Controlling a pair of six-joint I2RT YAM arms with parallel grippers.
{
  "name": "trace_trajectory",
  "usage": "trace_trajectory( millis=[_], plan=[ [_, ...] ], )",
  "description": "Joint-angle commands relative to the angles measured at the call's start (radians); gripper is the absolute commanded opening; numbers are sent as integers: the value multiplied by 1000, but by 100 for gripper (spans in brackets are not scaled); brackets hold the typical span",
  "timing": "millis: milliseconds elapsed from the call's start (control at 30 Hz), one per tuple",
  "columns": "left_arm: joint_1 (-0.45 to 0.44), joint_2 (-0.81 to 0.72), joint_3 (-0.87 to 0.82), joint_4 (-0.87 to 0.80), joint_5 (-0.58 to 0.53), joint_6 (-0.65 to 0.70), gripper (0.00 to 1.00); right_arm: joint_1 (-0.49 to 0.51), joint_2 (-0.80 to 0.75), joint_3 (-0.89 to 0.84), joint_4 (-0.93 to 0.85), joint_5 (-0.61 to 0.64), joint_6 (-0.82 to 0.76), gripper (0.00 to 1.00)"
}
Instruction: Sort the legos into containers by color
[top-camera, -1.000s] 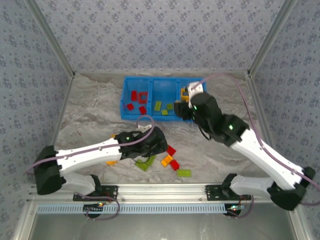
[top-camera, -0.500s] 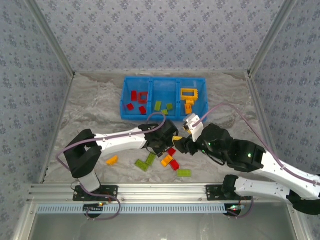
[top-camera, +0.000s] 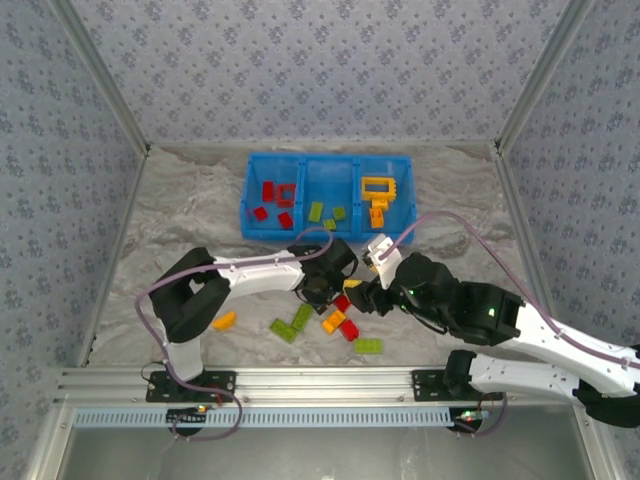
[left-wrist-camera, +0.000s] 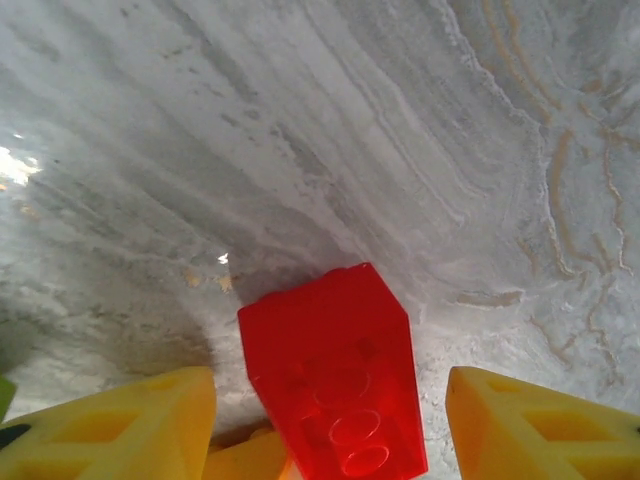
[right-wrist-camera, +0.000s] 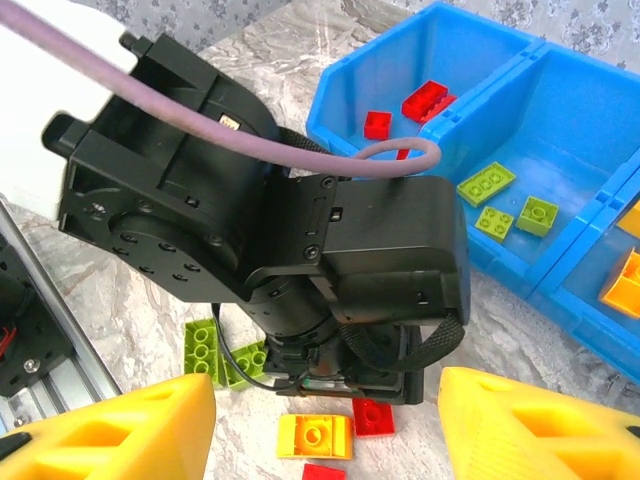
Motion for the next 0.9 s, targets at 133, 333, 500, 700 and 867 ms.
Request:
trace_trajectory(
  millis=[133, 333, 500, 700, 867],
  plan=[
    [9, 34, 34, 20, 6, -25, 45, 8, -14, -17, -2, 18, 25, 63],
    [10, -8, 33, 12, -48, 3, 27, 11, -14, -26, 1, 14, 31, 63],
    [10, -151, 40, -92, -174, 71, 26, 9, -24, -21, 1, 20, 23, 62],
    [52, -379, 52, -282, -358, 189, 27, 1, 14, -29, 94, -28, -38, 64],
    [253, -471, 85, -352, -322, 434, 27, 3, 133, -24, 224, -64, -86, 65]
  ],
)
